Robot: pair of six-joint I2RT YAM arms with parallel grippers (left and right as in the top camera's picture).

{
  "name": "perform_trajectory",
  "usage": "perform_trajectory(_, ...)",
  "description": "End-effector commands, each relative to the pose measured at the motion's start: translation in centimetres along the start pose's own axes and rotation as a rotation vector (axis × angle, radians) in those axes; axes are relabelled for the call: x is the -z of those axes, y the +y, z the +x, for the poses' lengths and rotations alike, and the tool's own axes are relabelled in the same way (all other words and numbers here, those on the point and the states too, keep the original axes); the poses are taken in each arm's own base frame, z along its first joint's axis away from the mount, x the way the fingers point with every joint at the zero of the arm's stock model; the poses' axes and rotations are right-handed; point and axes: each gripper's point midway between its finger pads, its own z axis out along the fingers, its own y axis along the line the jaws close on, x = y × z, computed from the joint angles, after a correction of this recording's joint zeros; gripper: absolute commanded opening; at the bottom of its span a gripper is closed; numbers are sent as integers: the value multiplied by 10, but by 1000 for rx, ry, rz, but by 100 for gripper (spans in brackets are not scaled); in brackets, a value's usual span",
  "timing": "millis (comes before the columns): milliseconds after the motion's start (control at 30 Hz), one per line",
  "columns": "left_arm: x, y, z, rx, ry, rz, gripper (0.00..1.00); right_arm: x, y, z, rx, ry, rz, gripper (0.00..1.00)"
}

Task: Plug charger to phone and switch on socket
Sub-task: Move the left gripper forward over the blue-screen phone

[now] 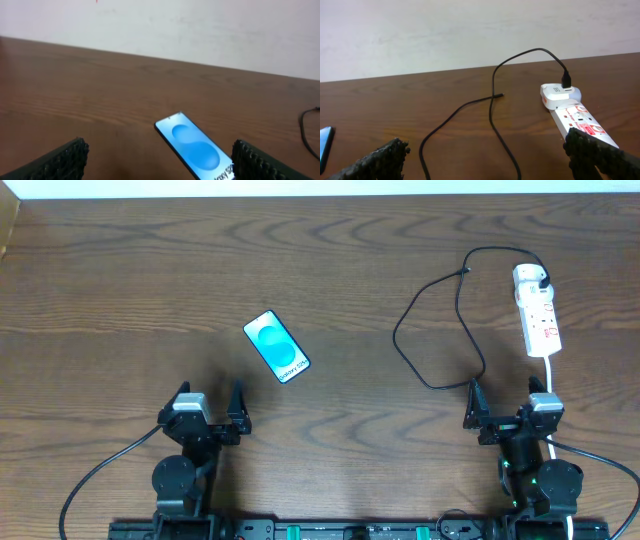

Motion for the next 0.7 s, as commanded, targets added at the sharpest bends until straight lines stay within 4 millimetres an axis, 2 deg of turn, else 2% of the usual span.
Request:
perform_trajectory(0, 4, -3, -19, 28, -2, 2, 92, 0, -2, 1, 12, 2, 9, 99)
perform_trajectory(300, -3, -2, -64, 30, 75, -55, 92, 0, -2, 1, 12, 2, 9, 99)
perform_trajectory(667, -18, -13, -140, 34, 169, -71, 92, 0, -2, 1, 12, 2, 9, 99)
